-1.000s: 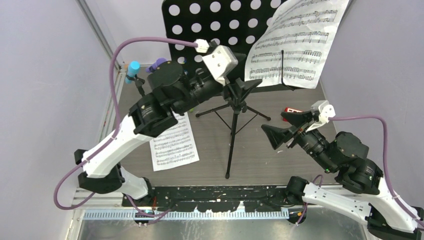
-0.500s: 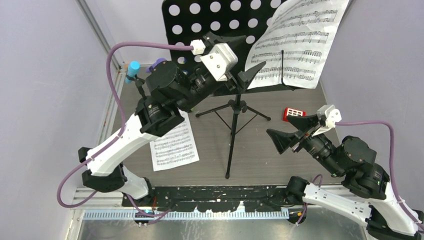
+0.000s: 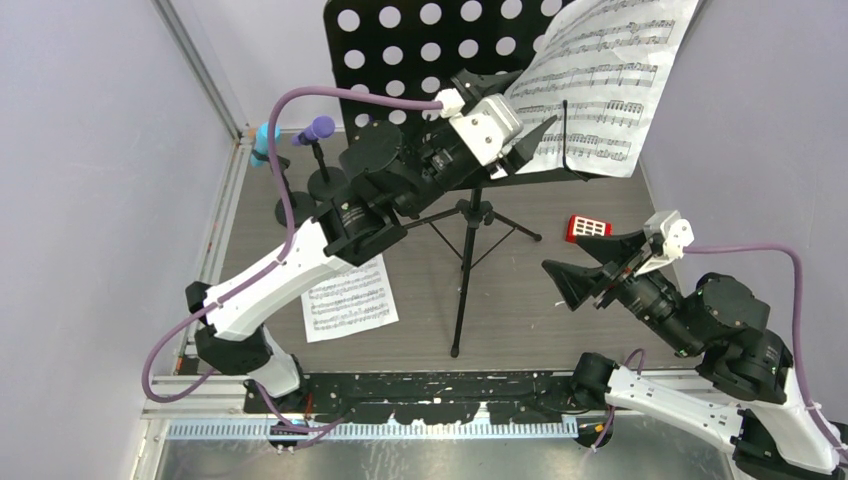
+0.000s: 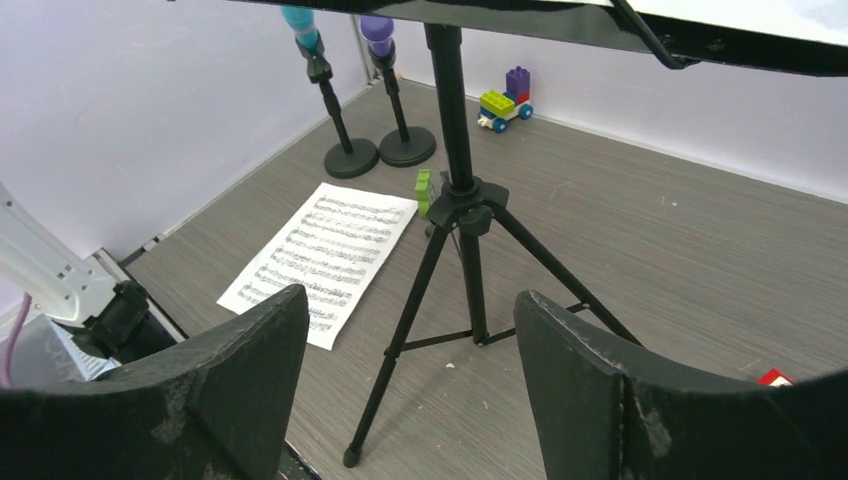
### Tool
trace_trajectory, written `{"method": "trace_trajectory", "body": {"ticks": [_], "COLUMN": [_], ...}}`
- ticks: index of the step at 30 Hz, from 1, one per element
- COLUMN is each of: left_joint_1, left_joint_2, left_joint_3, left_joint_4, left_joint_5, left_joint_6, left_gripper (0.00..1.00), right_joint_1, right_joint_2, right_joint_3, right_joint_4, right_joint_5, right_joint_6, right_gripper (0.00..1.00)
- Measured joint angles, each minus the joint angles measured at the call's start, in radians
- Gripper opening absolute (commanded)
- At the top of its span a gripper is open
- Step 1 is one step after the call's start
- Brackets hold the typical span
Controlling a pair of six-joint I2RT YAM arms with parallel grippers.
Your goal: Pack up the instrument practice props
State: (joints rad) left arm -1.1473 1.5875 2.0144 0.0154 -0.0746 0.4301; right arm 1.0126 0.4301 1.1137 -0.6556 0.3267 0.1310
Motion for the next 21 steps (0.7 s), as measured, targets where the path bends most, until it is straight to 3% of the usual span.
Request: {"method": "trace_trajectory", "body": {"ticks": [7, 15, 21], "left_joint_1": [-0.005, -0.01, -0.01], "left_joint_2": [0.015, 0.016, 0.016], "left_joint_3": [0.024, 0.042, 0.042], "left_joint_4": [0.013, 0.019, 0.018], "left_joint_5": [-0.001, -0.005, -0.013], "left_joint_6": [0.002, 0.002, 0.002], "left_gripper": [0.43, 0.39, 0.39], "right_joint_1": [0.0, 0.0, 0.0], "right_joint_2": [0.0, 0.056, 0.22], "right_joint_3": [0.054, 0.209, 0.383], "right_joint_4": [-0.011, 0.065, 0.118], "right_joint_5": [-0.015, -0.002, 0.132], "right_joint_6": [-0.007, -0.046, -0.083], "right_gripper": [0.7, 0.66, 0.65]}}
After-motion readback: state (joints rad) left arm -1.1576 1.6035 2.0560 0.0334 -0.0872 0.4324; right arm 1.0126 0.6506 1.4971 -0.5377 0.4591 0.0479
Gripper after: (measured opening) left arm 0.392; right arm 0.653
